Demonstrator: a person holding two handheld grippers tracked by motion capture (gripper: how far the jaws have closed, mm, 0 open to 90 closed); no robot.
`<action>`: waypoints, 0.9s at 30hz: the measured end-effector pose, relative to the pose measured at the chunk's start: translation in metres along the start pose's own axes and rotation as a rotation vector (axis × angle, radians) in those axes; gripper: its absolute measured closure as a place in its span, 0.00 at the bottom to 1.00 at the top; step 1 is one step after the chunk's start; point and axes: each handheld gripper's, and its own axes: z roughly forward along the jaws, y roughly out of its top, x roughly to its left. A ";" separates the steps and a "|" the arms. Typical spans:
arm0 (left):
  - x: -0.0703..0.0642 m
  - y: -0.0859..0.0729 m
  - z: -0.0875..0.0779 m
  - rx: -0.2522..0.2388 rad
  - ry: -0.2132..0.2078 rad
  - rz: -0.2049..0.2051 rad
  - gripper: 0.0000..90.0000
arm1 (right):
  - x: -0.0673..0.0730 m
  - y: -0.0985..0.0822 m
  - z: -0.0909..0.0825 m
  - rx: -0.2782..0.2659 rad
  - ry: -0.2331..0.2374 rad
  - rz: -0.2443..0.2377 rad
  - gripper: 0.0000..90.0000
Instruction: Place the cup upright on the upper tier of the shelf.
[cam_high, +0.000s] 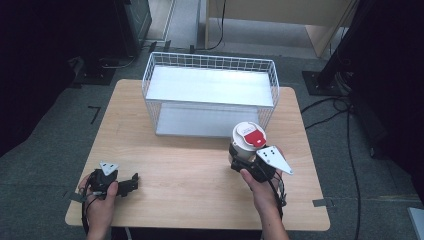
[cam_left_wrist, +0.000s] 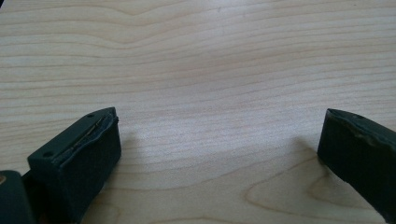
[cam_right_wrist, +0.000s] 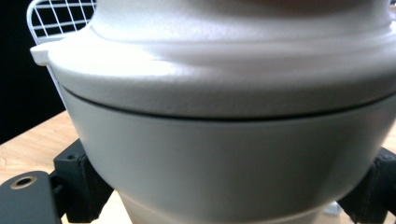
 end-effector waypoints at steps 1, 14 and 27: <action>0.000 0.000 0.000 0.000 0.000 0.000 0.00 | 0.000 0.000 0.000 0.000 0.000 0.000 0.10; 0.000 0.000 0.000 0.001 0.000 0.000 0.00 | 0.015 0.037 0.011 -0.052 0.027 -0.041 0.10; 0.000 0.000 0.000 -0.001 -0.001 -0.001 0.00 | 0.025 0.071 0.029 -0.088 0.041 -0.056 0.10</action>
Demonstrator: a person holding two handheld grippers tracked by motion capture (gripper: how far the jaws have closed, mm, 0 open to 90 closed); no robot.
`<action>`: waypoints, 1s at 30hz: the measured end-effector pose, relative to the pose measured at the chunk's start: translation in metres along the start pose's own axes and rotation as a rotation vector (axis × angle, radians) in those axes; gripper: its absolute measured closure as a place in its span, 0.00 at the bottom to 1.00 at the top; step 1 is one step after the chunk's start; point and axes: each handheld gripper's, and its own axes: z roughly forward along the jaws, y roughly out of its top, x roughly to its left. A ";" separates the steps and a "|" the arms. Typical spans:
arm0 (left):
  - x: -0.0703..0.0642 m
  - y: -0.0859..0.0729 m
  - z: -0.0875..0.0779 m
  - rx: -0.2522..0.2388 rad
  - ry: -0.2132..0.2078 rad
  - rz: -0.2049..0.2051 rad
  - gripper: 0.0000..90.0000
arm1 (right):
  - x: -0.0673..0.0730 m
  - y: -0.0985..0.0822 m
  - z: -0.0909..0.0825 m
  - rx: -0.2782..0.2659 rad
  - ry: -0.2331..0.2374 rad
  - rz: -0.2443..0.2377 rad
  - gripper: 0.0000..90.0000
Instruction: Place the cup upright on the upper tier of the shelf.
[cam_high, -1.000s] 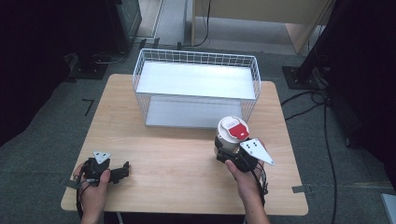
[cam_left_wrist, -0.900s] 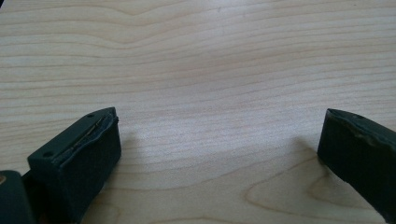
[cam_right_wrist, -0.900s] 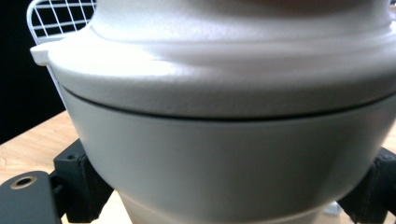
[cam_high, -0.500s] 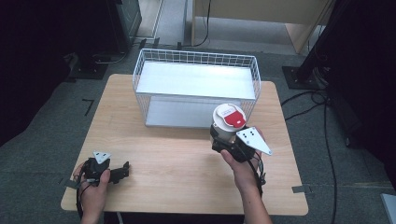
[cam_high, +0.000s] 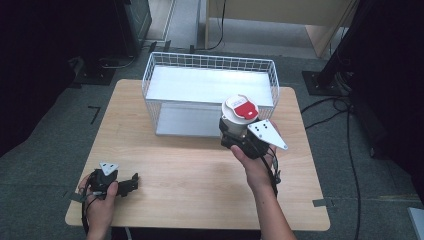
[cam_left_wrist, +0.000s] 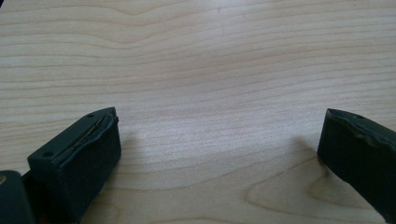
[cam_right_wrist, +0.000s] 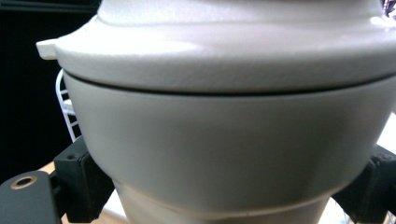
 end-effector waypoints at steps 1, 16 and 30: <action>0.000 0.000 0.000 0.000 0.000 0.000 0.00 | 0.000 0.000 0.000 0.000 0.000 0.000 0.10; 0.000 0.000 0.000 -0.002 0.000 -0.001 0.00 | 0.010 0.039 0.028 -0.050 0.002 -0.037 0.10; 0.000 0.000 0.000 -0.004 -0.001 -0.004 0.00 | 0.009 0.061 0.059 -0.054 -0.002 -0.022 0.10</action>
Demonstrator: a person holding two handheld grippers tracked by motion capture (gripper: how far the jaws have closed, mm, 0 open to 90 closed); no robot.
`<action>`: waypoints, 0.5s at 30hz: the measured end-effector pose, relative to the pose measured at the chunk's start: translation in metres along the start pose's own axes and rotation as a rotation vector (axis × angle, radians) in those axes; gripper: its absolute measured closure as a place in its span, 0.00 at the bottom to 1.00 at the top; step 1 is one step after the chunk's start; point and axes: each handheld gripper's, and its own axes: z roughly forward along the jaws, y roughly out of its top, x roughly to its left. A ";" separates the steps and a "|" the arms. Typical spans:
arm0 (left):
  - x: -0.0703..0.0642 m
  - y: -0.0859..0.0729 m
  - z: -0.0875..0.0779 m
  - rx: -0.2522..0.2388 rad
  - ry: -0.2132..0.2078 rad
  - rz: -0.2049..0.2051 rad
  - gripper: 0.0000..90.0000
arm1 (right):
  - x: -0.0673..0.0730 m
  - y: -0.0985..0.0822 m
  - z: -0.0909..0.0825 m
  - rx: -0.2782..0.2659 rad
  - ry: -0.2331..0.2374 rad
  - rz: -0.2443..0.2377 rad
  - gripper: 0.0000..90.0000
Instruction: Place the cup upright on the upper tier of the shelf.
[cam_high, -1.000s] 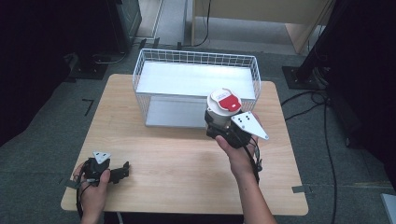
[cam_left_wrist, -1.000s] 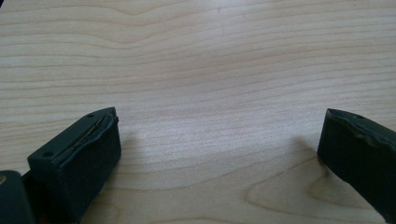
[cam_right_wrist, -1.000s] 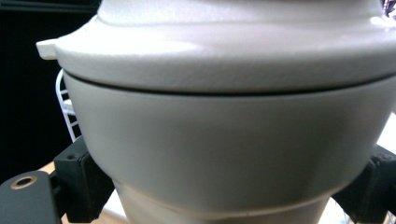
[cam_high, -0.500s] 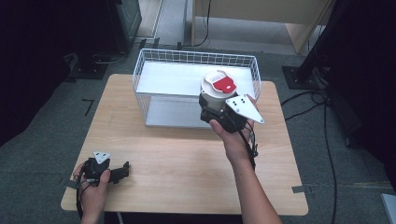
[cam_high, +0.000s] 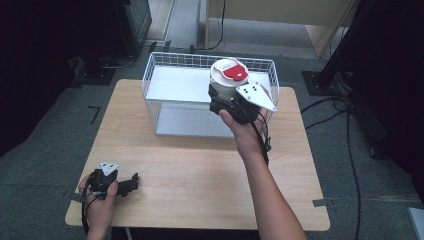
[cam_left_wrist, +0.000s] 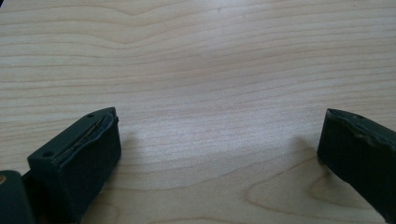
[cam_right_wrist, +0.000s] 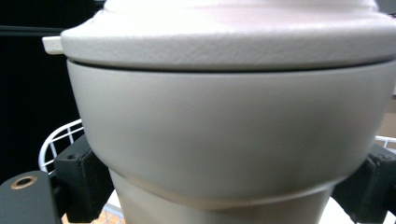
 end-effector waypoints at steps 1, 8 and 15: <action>0.000 0.000 0.000 0.000 0.000 0.000 0.00 | -0.001 0.001 0.002 0.001 -0.002 0.004 0.10; 0.000 0.000 0.000 -0.002 0.000 -0.002 0.00 | -0.004 0.002 0.020 0.015 -0.026 0.004 0.10; 0.000 0.000 0.000 -0.002 -0.001 -0.002 0.00 | -0.006 0.004 0.039 0.033 -0.051 0.001 0.10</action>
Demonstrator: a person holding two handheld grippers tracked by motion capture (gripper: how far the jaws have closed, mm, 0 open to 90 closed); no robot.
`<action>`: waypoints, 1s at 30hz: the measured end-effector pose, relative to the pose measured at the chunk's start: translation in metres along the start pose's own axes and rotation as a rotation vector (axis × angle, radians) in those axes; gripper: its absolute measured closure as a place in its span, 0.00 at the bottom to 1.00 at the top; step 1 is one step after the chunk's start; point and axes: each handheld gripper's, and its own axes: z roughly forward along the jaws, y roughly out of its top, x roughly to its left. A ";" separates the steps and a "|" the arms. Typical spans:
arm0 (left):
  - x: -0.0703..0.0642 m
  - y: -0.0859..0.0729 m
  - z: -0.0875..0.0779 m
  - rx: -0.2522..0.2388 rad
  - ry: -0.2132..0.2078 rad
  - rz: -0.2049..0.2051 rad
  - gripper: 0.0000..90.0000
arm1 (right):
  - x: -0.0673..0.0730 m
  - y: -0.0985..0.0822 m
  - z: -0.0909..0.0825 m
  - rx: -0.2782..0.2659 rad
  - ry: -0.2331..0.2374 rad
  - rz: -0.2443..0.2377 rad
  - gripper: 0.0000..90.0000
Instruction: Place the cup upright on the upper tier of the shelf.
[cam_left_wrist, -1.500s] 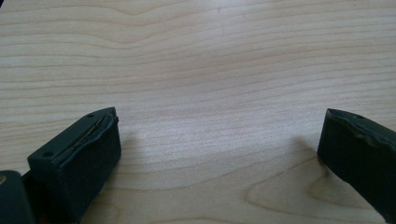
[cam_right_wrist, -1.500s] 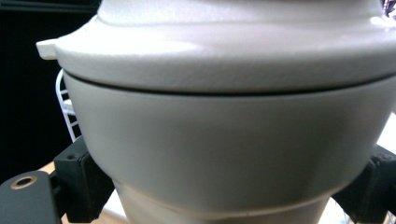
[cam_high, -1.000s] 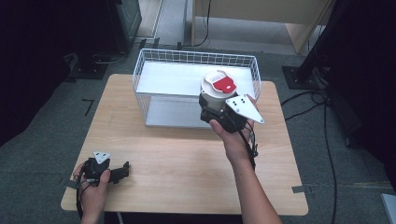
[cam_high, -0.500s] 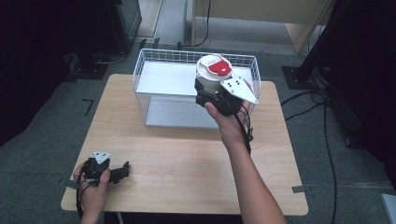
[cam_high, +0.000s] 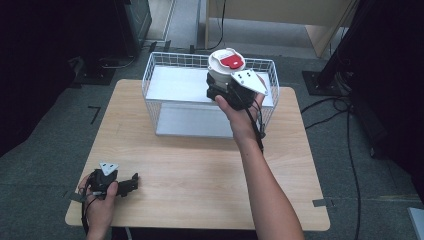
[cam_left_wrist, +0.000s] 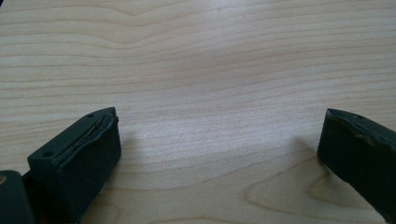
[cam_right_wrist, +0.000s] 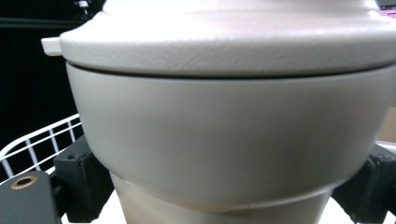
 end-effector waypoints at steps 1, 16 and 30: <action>0.000 0.000 0.000 0.000 0.000 0.000 0.00 | 0.000 0.000 0.000 0.000 0.000 0.000 0.10; 0.000 0.000 0.000 0.002 -0.004 -0.002 0.00 | 0.003 0.004 0.042 0.028 -0.027 -0.009 0.10; 0.001 0.000 0.000 0.001 -0.005 -0.004 0.00 | 0.001 0.004 0.067 0.051 -0.037 0.007 0.10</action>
